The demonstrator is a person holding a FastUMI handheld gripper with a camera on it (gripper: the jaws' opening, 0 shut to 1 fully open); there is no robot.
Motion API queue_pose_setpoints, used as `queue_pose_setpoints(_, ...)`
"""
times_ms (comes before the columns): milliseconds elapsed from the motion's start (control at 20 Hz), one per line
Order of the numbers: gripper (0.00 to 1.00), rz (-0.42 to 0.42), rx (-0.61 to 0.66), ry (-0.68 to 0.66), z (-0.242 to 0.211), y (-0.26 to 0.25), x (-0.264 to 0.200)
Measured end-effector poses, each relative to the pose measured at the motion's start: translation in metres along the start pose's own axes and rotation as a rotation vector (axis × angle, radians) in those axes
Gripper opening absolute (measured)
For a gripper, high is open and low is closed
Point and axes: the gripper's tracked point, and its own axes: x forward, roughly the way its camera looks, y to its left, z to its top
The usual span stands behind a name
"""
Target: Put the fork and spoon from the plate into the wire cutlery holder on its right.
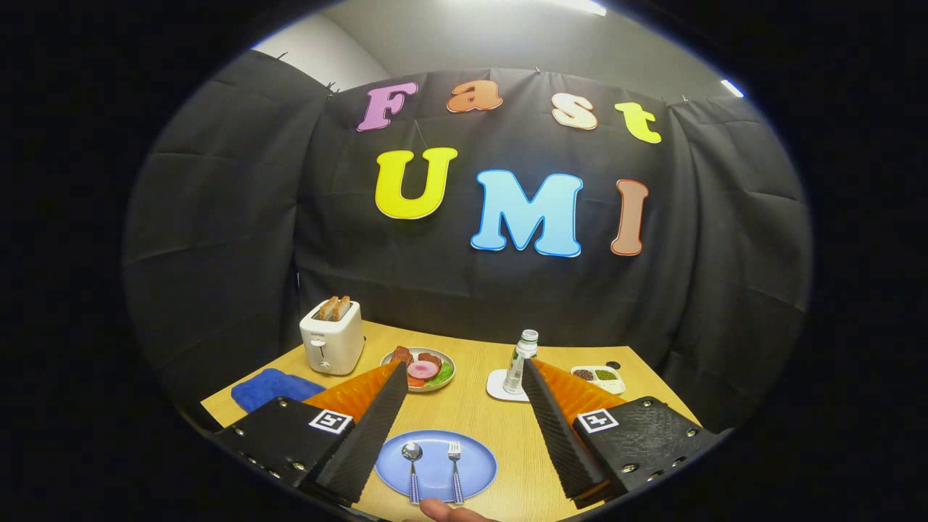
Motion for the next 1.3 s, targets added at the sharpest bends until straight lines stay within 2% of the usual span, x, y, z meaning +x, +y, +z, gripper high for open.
queue_pose_setpoints(250,0.97,-0.001,0.030,0.076,-0.024,-0.002,0.007)
queue_pose_setpoints(850,0.97,0.010,-0.073,0.313,-0.120,-0.008,0.030)
queue_pose_setpoints(1300,0.97,0.064,-0.131,0.552,-0.206,-0.003,0.036)
